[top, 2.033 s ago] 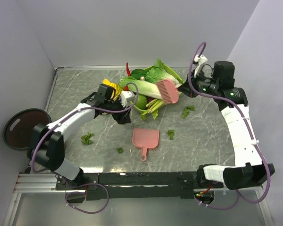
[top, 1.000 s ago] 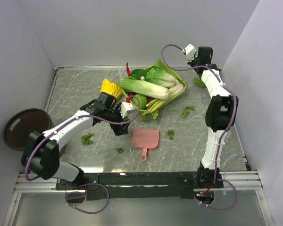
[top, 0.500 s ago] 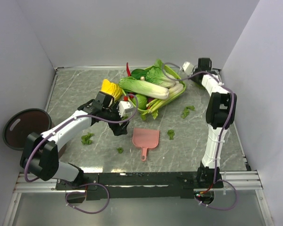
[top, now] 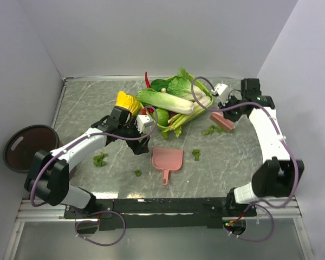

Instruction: Sweep away the paper scraps from the table

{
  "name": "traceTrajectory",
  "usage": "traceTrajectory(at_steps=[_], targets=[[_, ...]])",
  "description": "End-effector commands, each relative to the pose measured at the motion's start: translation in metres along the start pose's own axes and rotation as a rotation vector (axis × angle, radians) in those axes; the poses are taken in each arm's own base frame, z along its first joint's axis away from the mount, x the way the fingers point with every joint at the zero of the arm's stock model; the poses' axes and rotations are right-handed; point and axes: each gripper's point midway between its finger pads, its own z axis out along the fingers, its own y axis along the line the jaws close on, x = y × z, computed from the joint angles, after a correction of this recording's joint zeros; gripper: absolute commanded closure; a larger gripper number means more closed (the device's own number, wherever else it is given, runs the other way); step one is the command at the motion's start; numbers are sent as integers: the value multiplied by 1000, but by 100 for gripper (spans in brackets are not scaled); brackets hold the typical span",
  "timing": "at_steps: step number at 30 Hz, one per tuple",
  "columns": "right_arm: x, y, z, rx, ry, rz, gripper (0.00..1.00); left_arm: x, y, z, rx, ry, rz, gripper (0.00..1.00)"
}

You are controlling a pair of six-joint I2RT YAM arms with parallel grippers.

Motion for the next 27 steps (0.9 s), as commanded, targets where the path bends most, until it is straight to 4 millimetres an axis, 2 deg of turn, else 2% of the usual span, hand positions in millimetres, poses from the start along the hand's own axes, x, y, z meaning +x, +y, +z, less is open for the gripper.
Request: traceTrajectory(at_steps=[1,5,6,10,13,16,17,20,22,23,27], targets=[[-8,32,-23,-34,-84,132,100,-5,10,7,-45,-32,-47,7],[-22,52,-34,-78,-173,137,100,-7,14,7,-59,-28,-56,8],[-27,64,-35,-130,-195,155,100,-7,14,6,-56,-24,-56,8],[-26,109,-20,-277,-172,98,100,-7,16,2,-73,-17,-39,8],[-25,135,-13,-361,-177,77,100,-6,17,-1,-89,-11,-36,7],[-31,154,-10,-438,-172,92,100,-6,18,-3,-97,-7,-34,7],[-32,158,-8,-457,-162,145,100,-7,18,-4,-97,-7,-31,7],[-29,157,1,-441,-133,239,100,-5,17,-6,-93,5,-15,7],[-18,153,4,-383,-97,263,100,-2,18,-5,-94,15,-18,7],[-12,138,8,-292,-69,286,100,-1,18,-5,-94,18,-24,7],[5,111,0,-152,-35,323,100,3,19,1,-103,21,-76,5]])
